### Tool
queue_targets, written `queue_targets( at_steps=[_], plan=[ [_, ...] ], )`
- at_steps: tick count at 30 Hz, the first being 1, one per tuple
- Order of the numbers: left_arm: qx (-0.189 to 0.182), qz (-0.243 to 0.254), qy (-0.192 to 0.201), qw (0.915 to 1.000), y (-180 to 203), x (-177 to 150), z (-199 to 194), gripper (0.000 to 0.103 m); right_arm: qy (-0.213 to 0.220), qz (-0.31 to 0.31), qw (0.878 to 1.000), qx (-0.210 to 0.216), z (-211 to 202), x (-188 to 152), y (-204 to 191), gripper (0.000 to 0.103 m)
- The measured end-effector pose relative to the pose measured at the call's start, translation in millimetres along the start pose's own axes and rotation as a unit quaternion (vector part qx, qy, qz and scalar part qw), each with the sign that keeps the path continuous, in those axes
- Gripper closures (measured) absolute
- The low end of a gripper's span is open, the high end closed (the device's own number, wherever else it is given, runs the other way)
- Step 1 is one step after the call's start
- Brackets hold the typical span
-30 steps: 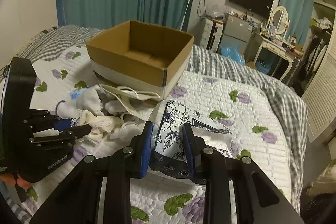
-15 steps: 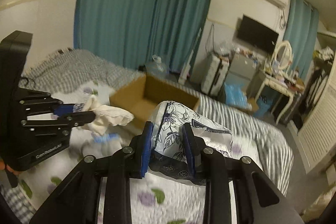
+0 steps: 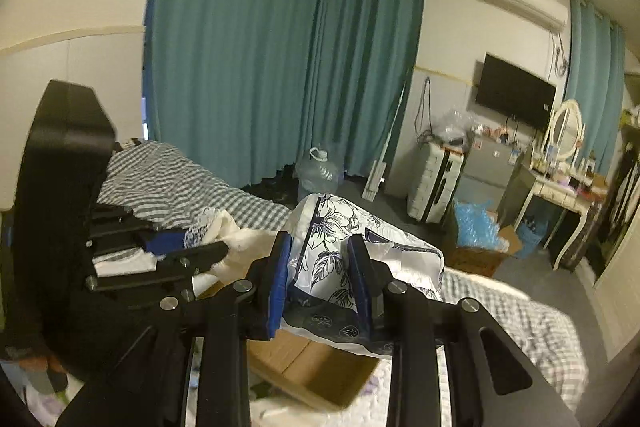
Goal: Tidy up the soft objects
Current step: 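Carry both items over the cardboard box and open both tools, then withdraw both tools from the box toward the remaining items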
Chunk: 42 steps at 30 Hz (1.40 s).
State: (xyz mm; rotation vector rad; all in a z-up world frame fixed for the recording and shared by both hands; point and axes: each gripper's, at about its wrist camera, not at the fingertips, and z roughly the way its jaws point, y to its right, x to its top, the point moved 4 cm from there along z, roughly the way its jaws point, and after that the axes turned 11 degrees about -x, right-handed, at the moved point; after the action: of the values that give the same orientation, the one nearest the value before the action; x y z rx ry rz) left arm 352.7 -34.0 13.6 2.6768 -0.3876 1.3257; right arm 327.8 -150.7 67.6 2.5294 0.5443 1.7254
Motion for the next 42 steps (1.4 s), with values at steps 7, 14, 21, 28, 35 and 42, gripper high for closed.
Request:
queue_targets(
  at_steps=[7, 14, 21, 28, 35, 42],
  plan=[
    [-0.011, -0.006, -0.042, 0.999, -5.5, -19.2, 73.1, 0.091, -0.073, 0.027, 0.997, 0.023, 101.2, -40.0, -2.7, 0.074],
    [-0.01, 0.002, -0.05, 0.9987, -3.4, -31.7, 90.1, 0.086, -0.097, 0.043, 0.994, 0.04, 136.6, -75.1, 4.4, 0.067],
    [-0.021, -0.02, -0.047, 0.9985, -5.2, -29.6, 72.0, 0.042, -0.081, 0.067, 0.994, 0.006, 113.2, -62.3, 26.4, 0.03],
    [0.005, 0.003, 0.028, 0.9996, 8.6, -8.6, -9.9, 0.013, -0.042, 0.061, 0.996, -0.039, 33.9, -25.5, 52.6, 0.001],
    [0.023, 0.018, 0.101, 0.9945, 18.3, -9.6, -103.9, 0.001, -0.047, 0.054, 0.996, -0.057, -50.8, -10.2, 64.4, 0.0],
    [0.021, 0.007, 0.095, 0.9952, 29.2, -43.8, -135.0, 0.0, -0.026, 0.027, 0.998, -0.057, -113.0, -23.6, 46.3, 0.0]
  ],
)
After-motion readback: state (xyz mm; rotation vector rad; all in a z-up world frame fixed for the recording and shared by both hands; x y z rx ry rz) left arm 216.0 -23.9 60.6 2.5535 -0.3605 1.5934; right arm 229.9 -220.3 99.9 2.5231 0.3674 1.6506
